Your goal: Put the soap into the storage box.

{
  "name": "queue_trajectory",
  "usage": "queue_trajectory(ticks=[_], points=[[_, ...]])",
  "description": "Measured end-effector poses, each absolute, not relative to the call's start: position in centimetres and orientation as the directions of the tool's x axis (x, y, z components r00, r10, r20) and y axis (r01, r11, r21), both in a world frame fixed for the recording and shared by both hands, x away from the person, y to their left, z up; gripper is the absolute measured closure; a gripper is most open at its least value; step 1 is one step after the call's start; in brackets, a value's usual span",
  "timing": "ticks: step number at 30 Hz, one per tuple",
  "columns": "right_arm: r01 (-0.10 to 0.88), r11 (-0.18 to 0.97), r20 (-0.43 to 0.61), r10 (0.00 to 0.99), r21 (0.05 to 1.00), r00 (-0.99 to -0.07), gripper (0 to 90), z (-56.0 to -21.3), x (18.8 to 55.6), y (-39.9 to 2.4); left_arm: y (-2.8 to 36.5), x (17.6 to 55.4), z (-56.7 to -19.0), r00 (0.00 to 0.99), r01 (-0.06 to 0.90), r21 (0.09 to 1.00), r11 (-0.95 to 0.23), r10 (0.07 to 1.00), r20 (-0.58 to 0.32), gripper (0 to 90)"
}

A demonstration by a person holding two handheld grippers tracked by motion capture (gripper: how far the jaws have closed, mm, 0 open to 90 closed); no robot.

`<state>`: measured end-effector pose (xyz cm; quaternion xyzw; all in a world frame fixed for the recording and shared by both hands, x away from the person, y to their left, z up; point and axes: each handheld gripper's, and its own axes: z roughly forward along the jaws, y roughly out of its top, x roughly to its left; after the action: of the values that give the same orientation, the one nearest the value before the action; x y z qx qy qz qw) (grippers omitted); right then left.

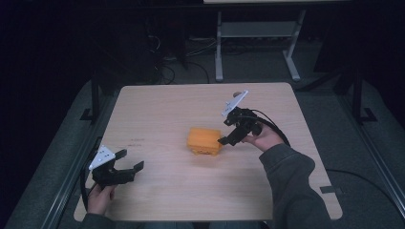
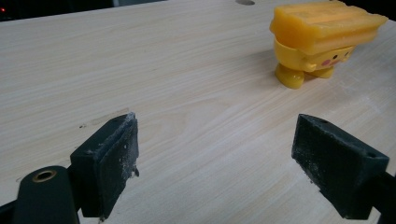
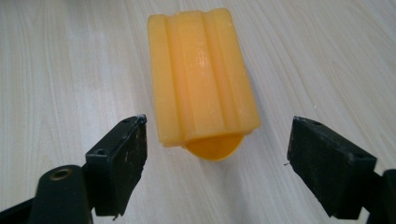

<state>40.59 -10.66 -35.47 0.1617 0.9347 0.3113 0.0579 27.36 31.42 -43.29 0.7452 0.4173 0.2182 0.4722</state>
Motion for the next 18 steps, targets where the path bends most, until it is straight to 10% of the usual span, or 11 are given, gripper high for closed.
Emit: queue_trajectory(ticks=[18], points=[[0.297,0.738,-0.001,0.374,0.606,-0.927,19.6,-35.3,39.7,-13.2,31.4,27.4,-43.3,0.556,0.417,0.884,-0.212,0.829,-0.064,14.1]])
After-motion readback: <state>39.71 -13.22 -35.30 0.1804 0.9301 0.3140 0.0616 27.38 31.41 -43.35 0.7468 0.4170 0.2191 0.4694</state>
